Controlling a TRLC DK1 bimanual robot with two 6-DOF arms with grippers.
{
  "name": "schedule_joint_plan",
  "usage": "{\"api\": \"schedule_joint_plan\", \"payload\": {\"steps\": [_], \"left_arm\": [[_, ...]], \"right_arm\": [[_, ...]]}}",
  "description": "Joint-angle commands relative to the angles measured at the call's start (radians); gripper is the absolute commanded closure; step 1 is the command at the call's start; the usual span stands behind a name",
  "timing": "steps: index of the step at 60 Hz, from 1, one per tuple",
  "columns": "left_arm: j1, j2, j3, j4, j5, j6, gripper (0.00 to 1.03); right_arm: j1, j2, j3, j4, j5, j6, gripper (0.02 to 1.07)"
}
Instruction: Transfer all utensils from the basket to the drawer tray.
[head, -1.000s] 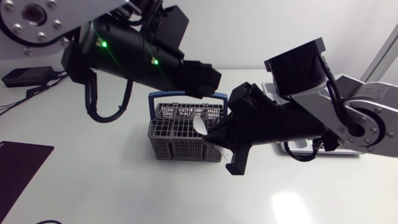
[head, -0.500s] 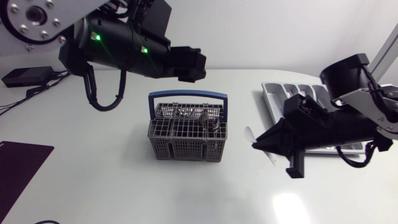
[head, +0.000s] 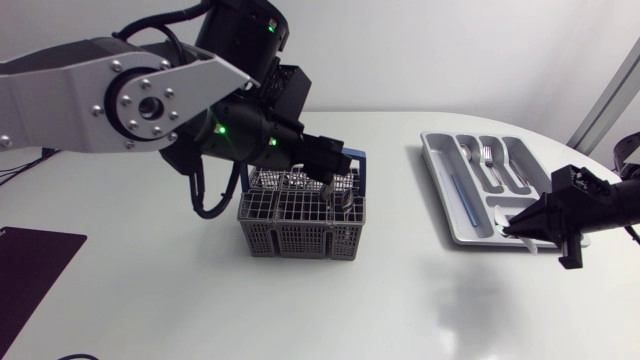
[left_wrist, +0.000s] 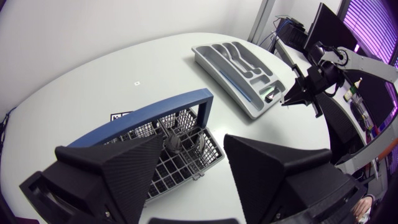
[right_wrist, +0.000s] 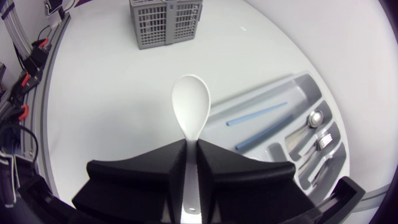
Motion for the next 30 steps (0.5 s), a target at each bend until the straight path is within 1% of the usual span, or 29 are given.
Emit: {"api": "schedule_joint_plan", "payload": {"steps": [1,7,11,19,30], "left_arm": [[-0.017,0.031,-0.029,0.020,-0.013,0.017,0.35],[-0.025,0.044,-0.034,0.035,-0.028,0.020,0.35],[-0.028,0.056,-0.036,0.040,-0.034,0.024,0.35],[-0.033,0.078,-0.039,0.049,-0.039,0.027,0.35],[-0.039,0.091,-0.043,0.069,-0.042,0.032,0.35]], "right_arm": [[-0.051,0.079,0.078,-0.027,0.015,-0.151,1.01],[-0.080,0.147,0.144,-0.028,0.057,-0.225,1.01],[-0.088,0.196,0.184,-0.019,0.104,-0.272,1.01],[-0.094,0.286,0.261,0.006,0.172,-0.310,1.01],[-0.057,0.320,0.222,0.141,0.290,-0.364,1.01]]}}
